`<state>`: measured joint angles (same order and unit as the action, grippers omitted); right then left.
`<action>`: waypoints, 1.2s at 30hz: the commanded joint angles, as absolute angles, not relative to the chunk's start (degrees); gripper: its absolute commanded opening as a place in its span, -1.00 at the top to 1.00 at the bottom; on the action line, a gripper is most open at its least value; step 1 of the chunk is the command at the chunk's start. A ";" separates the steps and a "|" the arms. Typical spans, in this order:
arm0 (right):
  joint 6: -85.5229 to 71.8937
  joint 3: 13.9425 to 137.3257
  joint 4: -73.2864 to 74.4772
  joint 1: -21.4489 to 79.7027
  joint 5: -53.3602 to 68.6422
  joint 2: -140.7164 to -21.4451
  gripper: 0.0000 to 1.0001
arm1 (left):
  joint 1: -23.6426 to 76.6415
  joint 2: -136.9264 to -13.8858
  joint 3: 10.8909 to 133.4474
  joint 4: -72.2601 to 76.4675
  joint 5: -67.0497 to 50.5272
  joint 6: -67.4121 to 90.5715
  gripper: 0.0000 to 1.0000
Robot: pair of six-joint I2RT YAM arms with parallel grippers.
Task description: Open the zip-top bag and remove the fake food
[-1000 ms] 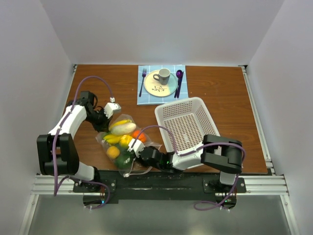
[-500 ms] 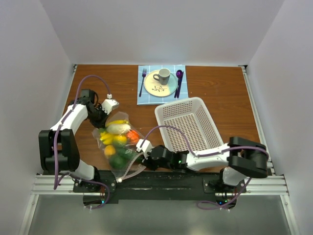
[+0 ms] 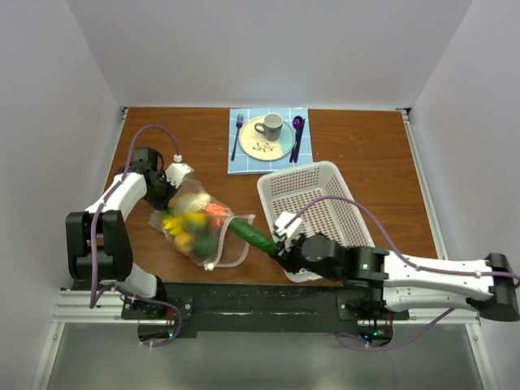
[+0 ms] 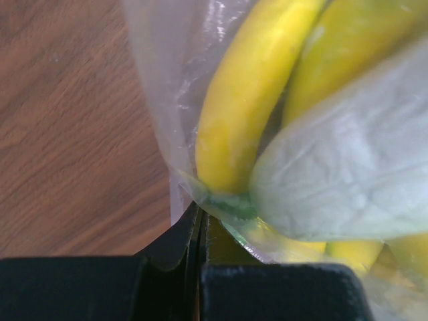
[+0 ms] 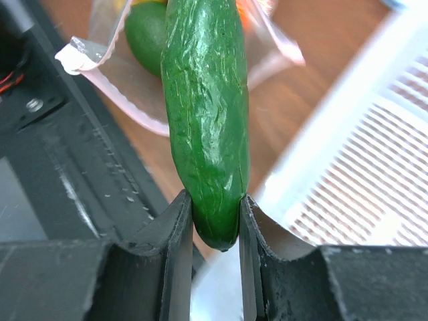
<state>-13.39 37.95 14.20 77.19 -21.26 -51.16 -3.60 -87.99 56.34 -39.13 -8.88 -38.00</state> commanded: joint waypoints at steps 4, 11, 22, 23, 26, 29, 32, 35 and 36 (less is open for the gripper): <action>-29.15 45.07 41.18 77.08 -48.20 -43.86 1.00 | -6.85 -87.54 62.03 -48.67 -17.63 -36.56 1.00; -48.56 56.24 57.99 76.99 -53.35 -58.51 1.00 | -7.12 -84.64 70.48 -60.63 -28.38 -37.88 1.00; -65.30 60.20 71.63 76.64 -56.24 -75.07 -0.97 | -7.12 -80.87 79.53 -72.42 -33.49 -38.76 1.00; -63.65 60.55 70.85 76.64 -56.51 -74.19 -0.97 | -7.12 -80.60 80.06 -72.94 -33.40 -38.93 1.00; -53.76 61.61 62.08 76.64 -54.33 -70.50 -0.97 | -7.21 -80.16 82.87 -75.40 -33.92 -39.37 1.00; -44.86 62.22 51.97 78.39 -50.28 -68.82 -0.97 | -7.21 -79.10 83.15 -75.24 -32.79 -39.20 1.00; -40.27 64.86 47.73 82.17 -50.45 -71.53 -0.97 | -7.12 -78.49 79.29 -72.87 -28.40 -39.29 1.00; -36.41 67.15 44.05 85.07 -49.32 -75.49 -0.97 | -7.21 -77.17 72.00 -65.41 -19.54 -39.02 1.00; -35.52 67.24 42.55 86.21 -48.70 -76.37 -0.97 | -7.21 -76.99 70.07 -61.13 -17.16 -39.11 1.00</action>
<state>-43.20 64.60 51.81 83.09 -50.00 -72.62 -6.98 -78.37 76.79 -70.06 -27.29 -38.59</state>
